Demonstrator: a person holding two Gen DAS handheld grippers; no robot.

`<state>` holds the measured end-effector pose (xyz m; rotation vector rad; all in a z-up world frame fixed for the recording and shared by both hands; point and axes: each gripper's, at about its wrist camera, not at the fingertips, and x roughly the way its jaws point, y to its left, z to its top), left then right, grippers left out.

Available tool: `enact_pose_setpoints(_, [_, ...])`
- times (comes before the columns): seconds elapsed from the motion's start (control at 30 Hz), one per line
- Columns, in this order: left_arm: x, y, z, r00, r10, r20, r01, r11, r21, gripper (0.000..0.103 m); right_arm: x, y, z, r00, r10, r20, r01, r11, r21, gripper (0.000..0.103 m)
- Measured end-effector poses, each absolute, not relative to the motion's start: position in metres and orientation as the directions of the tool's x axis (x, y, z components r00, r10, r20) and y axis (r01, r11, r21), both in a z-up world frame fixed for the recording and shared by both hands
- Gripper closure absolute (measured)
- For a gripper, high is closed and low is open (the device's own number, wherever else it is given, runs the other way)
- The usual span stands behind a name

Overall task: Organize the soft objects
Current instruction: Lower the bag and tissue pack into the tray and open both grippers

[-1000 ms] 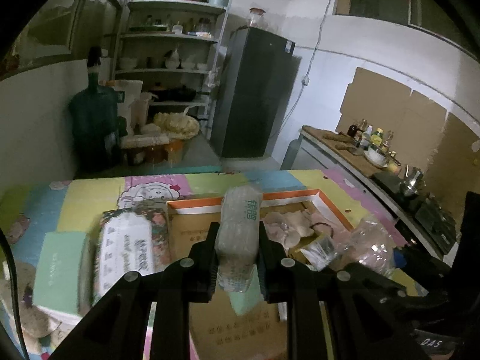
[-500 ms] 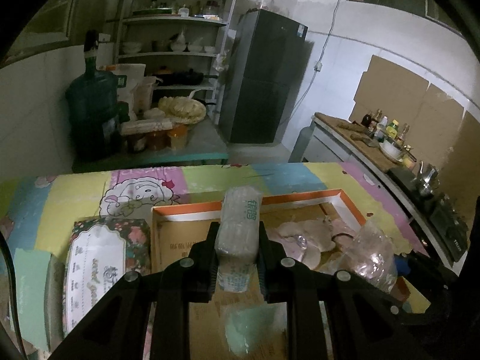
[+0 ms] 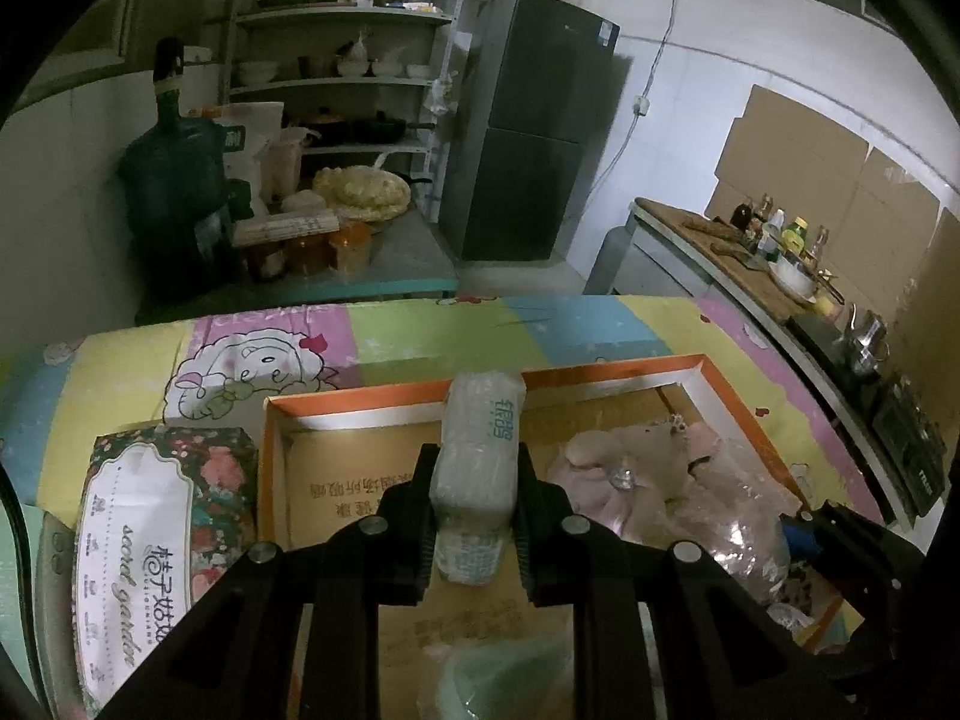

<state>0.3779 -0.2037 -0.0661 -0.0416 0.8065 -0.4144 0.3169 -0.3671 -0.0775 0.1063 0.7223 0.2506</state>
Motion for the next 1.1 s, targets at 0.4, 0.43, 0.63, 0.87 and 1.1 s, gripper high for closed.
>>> enact_pose_setpoints(0.4, [0.380,-0.201,-0.080,0.547,-0.451,-0.705,0.367,0.886,-0.283,0.057,0.327,-0.360,-0.091,0.692,0.243,-0.680,-0.186,0.970,0.157,0.037])
enact_pose_setpoints(0.43, [0.380,-0.199,-0.079,0.544,-0.458,-0.703,0.363,0.884,-0.295,0.057,0.327,-0.359,-0.091,0.693,0.241,-0.679,-0.187,0.970,0.154,0.035])
enact_pose_setpoints(0.63, [0.372,-0.192,-0.067,0.563,-0.492,-0.664,0.381,0.867,-0.320,0.051,0.323,-0.358,-0.091,0.697,0.232,-0.679,-0.187,0.972,0.140,0.033])
enact_pose_setpoints(0.87, [0.358,-0.189,-0.053,0.589,-0.496,-0.638,0.392,0.866,-0.311,0.049,0.312,-0.362,-0.083,0.719,0.214,-0.662,-0.169,0.977,0.132,0.031])
enact_pose_setpoints(1.1, [0.343,-0.176,-0.036,0.626,-0.497,-0.600,0.391,0.867,-0.310,0.049,0.298,-0.367,-0.068,0.746,0.194,-0.637,-0.148,0.981,0.127,0.031])
